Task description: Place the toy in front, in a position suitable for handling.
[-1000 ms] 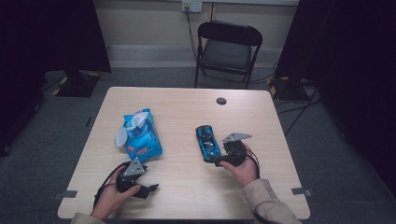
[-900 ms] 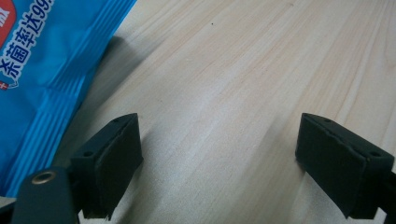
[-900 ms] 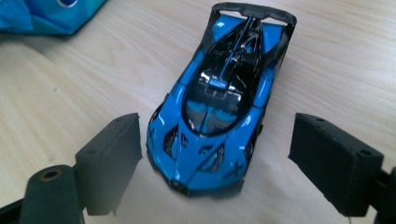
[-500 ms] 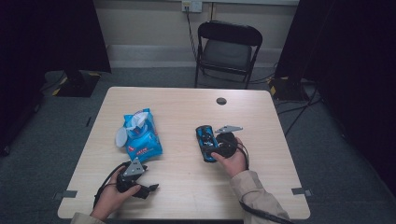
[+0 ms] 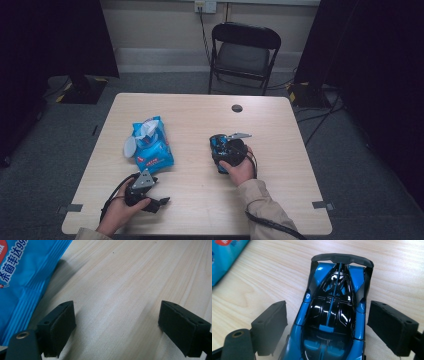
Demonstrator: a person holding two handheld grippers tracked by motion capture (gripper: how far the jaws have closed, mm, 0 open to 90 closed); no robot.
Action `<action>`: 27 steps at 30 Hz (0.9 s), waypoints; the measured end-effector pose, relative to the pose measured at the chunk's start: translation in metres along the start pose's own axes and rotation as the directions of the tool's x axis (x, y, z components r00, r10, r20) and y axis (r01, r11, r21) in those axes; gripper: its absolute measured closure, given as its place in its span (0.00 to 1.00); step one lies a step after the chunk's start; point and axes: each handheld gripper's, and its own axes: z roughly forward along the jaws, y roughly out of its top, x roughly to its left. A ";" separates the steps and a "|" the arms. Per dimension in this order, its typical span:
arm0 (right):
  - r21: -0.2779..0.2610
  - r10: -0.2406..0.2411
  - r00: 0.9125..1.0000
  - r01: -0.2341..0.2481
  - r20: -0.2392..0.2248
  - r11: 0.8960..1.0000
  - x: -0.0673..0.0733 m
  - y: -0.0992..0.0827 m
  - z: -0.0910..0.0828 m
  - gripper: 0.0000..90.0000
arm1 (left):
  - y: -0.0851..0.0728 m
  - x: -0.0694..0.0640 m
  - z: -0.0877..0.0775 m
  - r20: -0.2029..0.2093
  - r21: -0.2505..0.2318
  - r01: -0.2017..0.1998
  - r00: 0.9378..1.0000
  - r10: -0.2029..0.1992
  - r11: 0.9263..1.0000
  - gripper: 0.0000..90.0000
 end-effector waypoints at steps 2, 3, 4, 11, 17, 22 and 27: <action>0.000 0.016 1.000 -0.016 0.001 1.000 0.001 0.000 0.003 0.17 | 0.000 0.000 0.000 0.000 0.000 0.000 1.000 0.000 1.000 0.15; 0.000 0.018 1.000 -0.018 0.006 1.000 0.002 0.000 0.004 0.17 | 0.000 0.000 0.000 0.001 0.000 0.000 1.000 0.000 1.000 0.15; 0.002 0.016 1.000 -0.016 0.015 1.000 0.003 0.000 0.005 0.17 | 0.000 0.000 0.000 0.000 0.000 0.000 1.000 0.000 1.000 0.15; -0.001 0.022 0.999 -0.022 0.043 1.000 0.005 -0.005 0.012 0.17 | 0.000 0.000 0.000 0.001 0.000 0.000 1.000 0.000 1.000 0.15; -0.006 0.007 0.998 -0.007 0.069 1.000 0.007 -0.009 0.015 0.19 | 0.000 0.000 0.000 0.001 0.000 0.000 1.000 0.000 1.000 0.15; -0.005 -0.020 0.994 0.020 0.109 1.000 0.011 -0.011 0.017 0.19 | 0.000 0.000 0.000 0.003 -0.001 0.000 1.000 0.000 1.000 0.15; -0.028 -0.004 0.992 0.007 0.123 1.000 0.013 -0.013 0.016 0.22 | 0.000 0.000 0.000 0.002 0.000 -0.001 1.000 0.001 1.000 0.15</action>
